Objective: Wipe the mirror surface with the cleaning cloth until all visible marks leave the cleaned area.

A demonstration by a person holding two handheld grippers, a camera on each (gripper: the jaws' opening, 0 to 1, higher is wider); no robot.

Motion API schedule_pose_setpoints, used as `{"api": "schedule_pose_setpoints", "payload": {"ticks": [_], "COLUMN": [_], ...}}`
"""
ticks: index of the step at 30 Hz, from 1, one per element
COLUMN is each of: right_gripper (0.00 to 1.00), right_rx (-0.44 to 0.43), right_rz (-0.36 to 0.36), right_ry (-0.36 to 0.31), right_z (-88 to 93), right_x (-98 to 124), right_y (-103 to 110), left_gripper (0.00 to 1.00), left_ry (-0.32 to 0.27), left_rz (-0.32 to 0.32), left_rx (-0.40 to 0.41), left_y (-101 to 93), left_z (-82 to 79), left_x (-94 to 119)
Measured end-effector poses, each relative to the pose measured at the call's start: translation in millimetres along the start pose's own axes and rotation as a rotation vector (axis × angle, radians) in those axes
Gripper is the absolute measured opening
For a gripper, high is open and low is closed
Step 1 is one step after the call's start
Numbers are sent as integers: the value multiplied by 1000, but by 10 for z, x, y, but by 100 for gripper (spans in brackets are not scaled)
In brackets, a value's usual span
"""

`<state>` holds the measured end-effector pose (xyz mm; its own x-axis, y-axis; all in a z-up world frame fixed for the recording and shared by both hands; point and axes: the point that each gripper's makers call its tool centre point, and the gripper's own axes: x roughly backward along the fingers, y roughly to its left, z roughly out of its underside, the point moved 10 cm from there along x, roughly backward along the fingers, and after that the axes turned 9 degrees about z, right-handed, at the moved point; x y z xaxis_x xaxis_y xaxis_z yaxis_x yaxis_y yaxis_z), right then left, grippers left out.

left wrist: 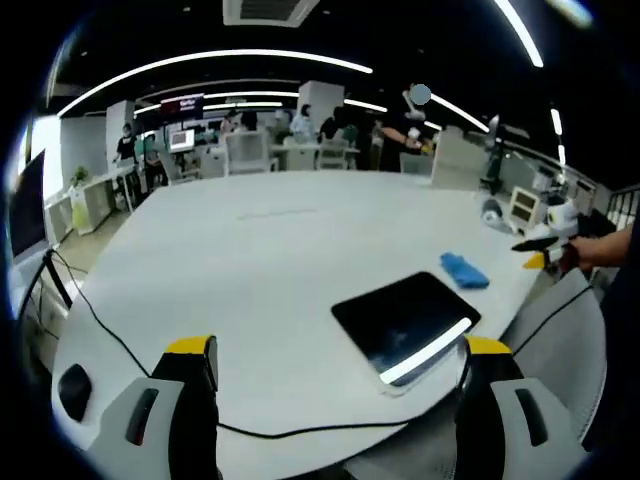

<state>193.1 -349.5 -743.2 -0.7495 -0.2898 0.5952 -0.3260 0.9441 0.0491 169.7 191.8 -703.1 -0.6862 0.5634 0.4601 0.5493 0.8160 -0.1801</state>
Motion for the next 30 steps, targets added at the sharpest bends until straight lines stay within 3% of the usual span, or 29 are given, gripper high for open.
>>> {"api": "schedule_pose_setpoints", "payload": {"ticks": [6, 12, 16, 19, 24, 26, 30], "right_gripper": [98, 97, 97, 97, 98, 100, 100], "right_rx": [24, -16, -15, -34, -23, -63, -60], "right_rz": [-19, -7, 19, 56, 141, 168, 142], "right_ry": [8, 19, 23, 46, 43, 55, 34], "right_z": [-77, -159, -155, -159, -162, -150, -180], "right_x": [7, 10, -49, -16, 37, 46, 61], "right_y": [15, 122, 200, 266, 316, 319, 426], "left_gripper": [100, 100, 100, 100, 100, 100, 100], "left_ry": [-27, -16, -48, -36, -32, -24, -11], "left_rz": [-27, 0, 20, 58, 106, 132, 120], "left_rx": [23, 35, 4, 33, -11, -13, -10], "left_y": [-18, 31, 177, 286, 451, 537, 644], "left_z": [102, 138, 26, 14, -11, -29, -73], "left_x": [64, 25, 27, 30, 8, 18, 27]}}
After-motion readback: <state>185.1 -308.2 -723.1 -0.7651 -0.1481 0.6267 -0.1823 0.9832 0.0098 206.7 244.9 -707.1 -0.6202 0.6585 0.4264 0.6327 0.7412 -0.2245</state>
